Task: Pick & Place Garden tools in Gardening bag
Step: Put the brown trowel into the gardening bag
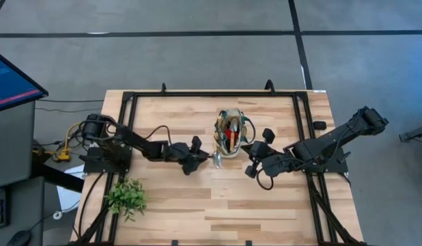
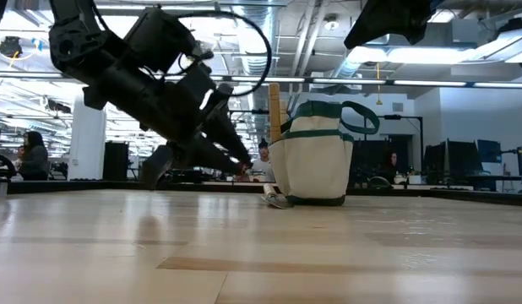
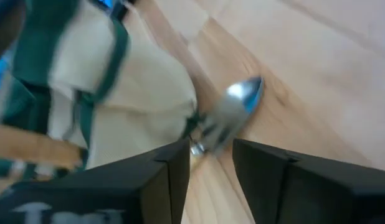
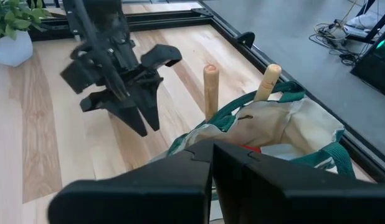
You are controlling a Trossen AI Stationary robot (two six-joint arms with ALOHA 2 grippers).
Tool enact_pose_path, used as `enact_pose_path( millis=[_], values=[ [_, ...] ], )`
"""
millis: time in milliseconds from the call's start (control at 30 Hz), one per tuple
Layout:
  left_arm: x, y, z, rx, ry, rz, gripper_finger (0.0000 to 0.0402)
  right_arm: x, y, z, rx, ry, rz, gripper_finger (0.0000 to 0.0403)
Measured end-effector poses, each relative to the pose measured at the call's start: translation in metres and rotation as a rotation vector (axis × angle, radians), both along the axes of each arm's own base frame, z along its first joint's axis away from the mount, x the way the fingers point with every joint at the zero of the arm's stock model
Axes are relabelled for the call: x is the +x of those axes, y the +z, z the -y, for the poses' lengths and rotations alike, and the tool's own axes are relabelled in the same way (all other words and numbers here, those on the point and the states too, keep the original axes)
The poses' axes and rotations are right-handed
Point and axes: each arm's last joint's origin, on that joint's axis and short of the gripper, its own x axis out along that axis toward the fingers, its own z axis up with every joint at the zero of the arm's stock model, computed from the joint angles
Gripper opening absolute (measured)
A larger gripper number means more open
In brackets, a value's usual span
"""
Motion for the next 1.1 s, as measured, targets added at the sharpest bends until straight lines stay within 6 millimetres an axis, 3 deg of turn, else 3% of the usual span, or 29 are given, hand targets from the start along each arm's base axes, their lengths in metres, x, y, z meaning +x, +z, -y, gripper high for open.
enact_pose_path(
  millis=[233,400,533,633,900,1100],
  values=[
    [0.0,-0.002,-0.008,-0.025,-0.014,-0.03,0.0093,0.0,0.0,0.0,0.0,0.0,0.002,0.0],
    [0.017,-0.009,-0.007,-0.015,-0.035,-0.045,0.0093,0.0,0.001,0.0,0.001,0.001,0.006,0.0],
    [0.032,-0.021,-0.007,0.119,-0.024,-0.068,0.0093,0.0,0.001,-0.001,0.002,0.005,0.006,0.0],
    [0.036,-0.018,-0.01,0.181,0.045,-0.073,0.0093,-0.001,0.0,-0.003,0.001,0.014,0.003,0.0],
    [0.024,0.0,-0.006,0.102,-0.023,-0.146,0.0085,-0.003,0.0,-0.007,-0.004,0.032,-0.006,0.0],
    [0.015,0.001,-0.005,0.001,-0.045,-0.23,0.0057,-0.003,0.0,-0.006,-0.004,0.028,-0.006,0.0]
  ],
)
